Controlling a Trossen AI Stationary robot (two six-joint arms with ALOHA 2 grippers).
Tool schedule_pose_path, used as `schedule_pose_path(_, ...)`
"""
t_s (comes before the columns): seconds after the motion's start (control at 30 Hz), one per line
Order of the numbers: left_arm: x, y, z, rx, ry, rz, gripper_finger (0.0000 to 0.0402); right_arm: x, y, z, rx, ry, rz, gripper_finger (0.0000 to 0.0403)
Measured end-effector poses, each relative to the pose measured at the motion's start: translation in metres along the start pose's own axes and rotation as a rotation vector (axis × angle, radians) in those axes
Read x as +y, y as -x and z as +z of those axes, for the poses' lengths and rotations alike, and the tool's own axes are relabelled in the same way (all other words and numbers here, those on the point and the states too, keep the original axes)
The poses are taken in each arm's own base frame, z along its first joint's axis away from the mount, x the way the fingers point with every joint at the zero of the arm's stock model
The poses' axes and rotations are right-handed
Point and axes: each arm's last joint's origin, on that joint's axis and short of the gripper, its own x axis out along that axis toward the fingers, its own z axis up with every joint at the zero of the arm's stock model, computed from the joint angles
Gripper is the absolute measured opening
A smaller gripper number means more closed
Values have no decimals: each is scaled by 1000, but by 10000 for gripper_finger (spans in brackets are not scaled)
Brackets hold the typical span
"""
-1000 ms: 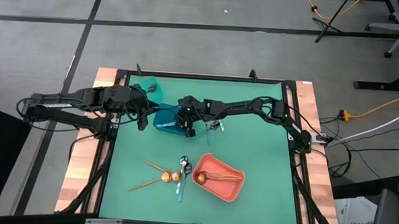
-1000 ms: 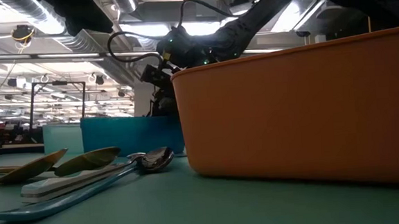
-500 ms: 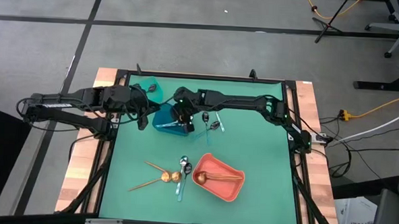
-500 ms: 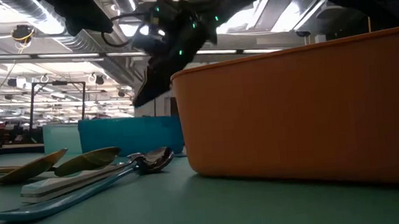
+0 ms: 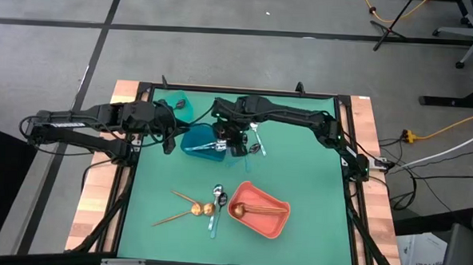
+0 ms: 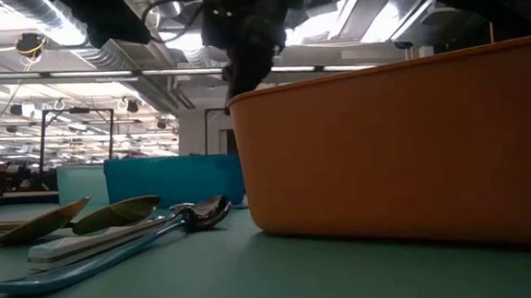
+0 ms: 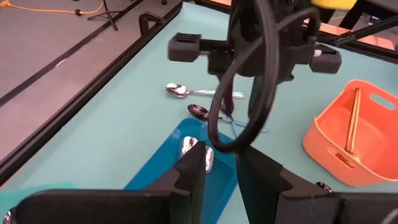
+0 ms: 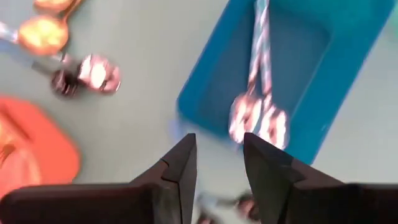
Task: Sort silverware by color (type)
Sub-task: Put the blue spoon into the transparent green bin
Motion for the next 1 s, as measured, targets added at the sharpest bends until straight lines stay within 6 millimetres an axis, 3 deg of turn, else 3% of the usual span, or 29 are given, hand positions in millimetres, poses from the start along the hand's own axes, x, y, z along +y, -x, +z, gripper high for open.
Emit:
schedule_pose_path(0.27,0,0,0,0,0,0,80,13,6,-18,181,-117,119,122)
schedule_pose_path(0.5,0,0,0,0,0,0,80,28,2,-13,197,-81,117,122)
schedule_pose_path(0.77,0,0,0,0,0,0,80,33,-37,-32,316,-106,111,122)
schedule_pose_path(1.0,0,0,0,-1,0,0,80,24,-61,-38,319,-96,-64,122)
